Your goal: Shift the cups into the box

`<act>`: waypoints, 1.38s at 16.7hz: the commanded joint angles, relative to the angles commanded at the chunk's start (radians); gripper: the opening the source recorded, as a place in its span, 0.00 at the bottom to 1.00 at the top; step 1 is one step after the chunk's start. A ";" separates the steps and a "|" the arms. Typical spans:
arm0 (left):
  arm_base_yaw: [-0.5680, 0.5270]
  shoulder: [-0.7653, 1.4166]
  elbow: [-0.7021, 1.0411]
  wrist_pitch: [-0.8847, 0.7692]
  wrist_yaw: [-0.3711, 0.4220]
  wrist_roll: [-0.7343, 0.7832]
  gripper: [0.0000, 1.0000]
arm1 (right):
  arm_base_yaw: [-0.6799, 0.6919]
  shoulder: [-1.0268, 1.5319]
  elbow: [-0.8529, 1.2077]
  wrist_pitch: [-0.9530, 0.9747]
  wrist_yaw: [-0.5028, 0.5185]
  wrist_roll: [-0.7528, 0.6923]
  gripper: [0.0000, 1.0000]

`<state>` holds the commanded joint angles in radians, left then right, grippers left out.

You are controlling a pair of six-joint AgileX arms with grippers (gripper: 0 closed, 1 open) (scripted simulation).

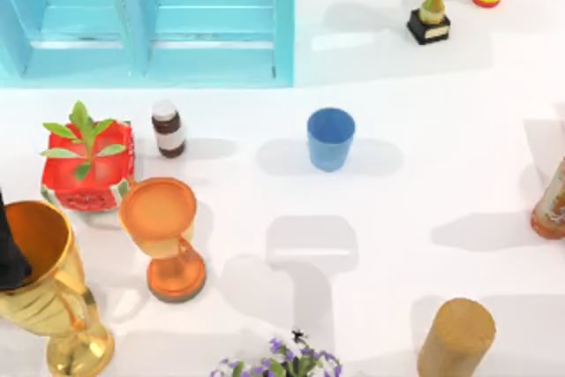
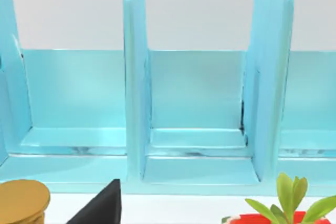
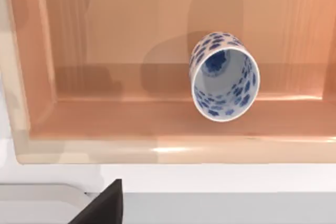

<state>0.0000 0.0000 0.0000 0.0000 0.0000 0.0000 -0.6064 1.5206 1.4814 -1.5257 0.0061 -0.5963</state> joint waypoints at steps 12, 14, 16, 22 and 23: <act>0.000 0.000 0.000 0.000 0.000 0.000 1.00 | 0.232 0.256 0.287 -0.027 0.050 0.292 1.00; 0.000 0.000 0.000 0.000 0.000 0.000 1.00 | 0.361 0.382 0.434 -0.035 0.071 0.444 1.00; 0.000 0.000 0.000 0.000 0.000 0.000 1.00 | 0.515 0.517 0.584 -0.040 0.088 0.601 1.00; 0.000 0.000 0.000 0.000 0.000 0.000 1.00 | 1.014 0.881 1.001 -0.026 0.112 1.031 1.00; 0.000 0.000 0.000 0.000 0.000 0.000 1.00 | 1.081 0.926 1.054 -0.021 0.114 1.093 1.00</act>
<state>0.0000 0.0000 0.0000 0.0000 0.0000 0.0000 0.4741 2.4463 2.5352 -1.5464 0.1200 0.4971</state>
